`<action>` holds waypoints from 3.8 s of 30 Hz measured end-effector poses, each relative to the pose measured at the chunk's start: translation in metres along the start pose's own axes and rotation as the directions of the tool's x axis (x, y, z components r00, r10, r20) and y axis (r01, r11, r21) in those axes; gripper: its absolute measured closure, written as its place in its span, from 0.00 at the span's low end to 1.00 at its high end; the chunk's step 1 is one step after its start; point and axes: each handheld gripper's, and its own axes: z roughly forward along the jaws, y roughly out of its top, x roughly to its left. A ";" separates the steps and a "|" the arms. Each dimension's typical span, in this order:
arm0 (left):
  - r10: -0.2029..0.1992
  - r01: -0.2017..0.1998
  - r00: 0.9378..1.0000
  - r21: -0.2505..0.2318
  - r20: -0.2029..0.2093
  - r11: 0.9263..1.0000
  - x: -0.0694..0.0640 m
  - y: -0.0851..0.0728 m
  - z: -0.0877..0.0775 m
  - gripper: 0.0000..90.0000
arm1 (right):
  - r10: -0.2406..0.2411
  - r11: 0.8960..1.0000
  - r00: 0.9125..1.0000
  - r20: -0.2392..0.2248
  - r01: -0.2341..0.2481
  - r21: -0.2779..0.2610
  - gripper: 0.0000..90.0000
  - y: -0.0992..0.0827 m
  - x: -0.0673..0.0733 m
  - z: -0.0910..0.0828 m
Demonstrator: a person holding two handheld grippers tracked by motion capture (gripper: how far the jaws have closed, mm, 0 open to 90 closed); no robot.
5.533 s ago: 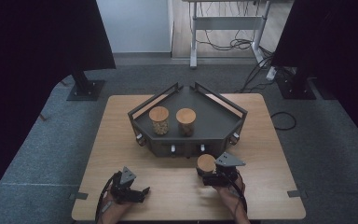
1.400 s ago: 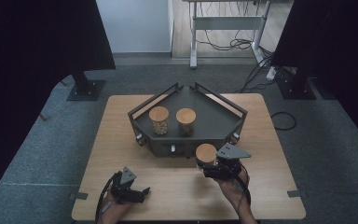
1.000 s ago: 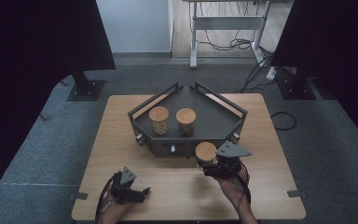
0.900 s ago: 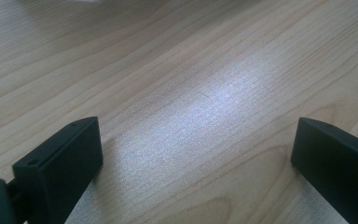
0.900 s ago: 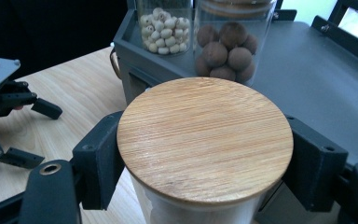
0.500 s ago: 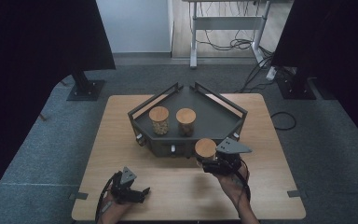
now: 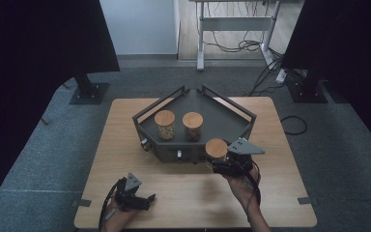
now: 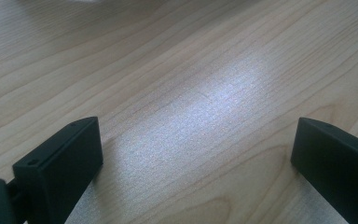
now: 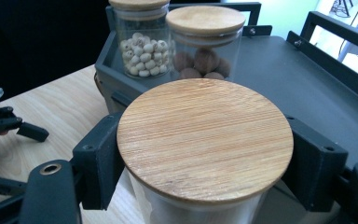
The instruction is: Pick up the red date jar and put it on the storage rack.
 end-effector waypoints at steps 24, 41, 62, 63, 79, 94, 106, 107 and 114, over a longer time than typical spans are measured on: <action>0.006 -0.006 1.000 0.001 0.004 1.000 0.000 0.000 0.000 0.02 | 0.040 0.999 0.999 0.032 -0.039 -0.032 0.26 0.014 -0.013 0.001; 0.006 -0.006 1.000 0.001 0.005 1.000 0.001 0.000 0.000 0.02 | 0.020 0.999 0.998 0.054 -0.018 -0.037 0.26 0.029 -0.015 0.003; 0.007 -0.007 1.000 0.001 0.005 1.000 0.001 0.000 0.000 0.02 | 0.026 0.999 0.996 0.080 -0.024 -0.025 0.26 0.039 -0.024 0.012; 0.007 -0.007 1.000 0.001 0.005 1.000 0.001 0.000 0.000 0.02 | 0.026 0.999 0.996 0.082 -0.024 -0.024 0.26 0.040 -0.024 0.012; 0.007 -0.007 1.000 0.001 0.005 1.000 0.001 0.000 0.000 0.02 | 0.020 1.000 0.995 0.101 -0.018 -0.017 0.26 0.049 -0.031 0.019; 0.006 -0.006 1.000 0.000 0.005 1.000 0.001 0.000 0.000 0.02 | 0.029 0.999 0.993 0.111 -0.027 -0.019 0.26 0.051 -0.040 0.026; 0.006 -0.006 1.000 0.000 0.005 1.000 0.001 0.000 0.000 0.02 | 0.019 1.000 0.993 0.113 -0.017 -0.014 0.26 0.053 -0.043 0.035; 0.006 -0.006 1.000 0.000 0.005 1.000 0.001 0.000 0.000 0.02 | 0.018 1.000 0.993 0.113 -0.016 -0.013 0.26 0.053 -0.043 0.036; 0.007 -0.007 1.000 0.000 0.005 1.000 0.001 0.000 0.000 0.02 | 0.016 1.000 0.993 0.113 -0.015 -0.009 0.26 0.052 -0.044 0.041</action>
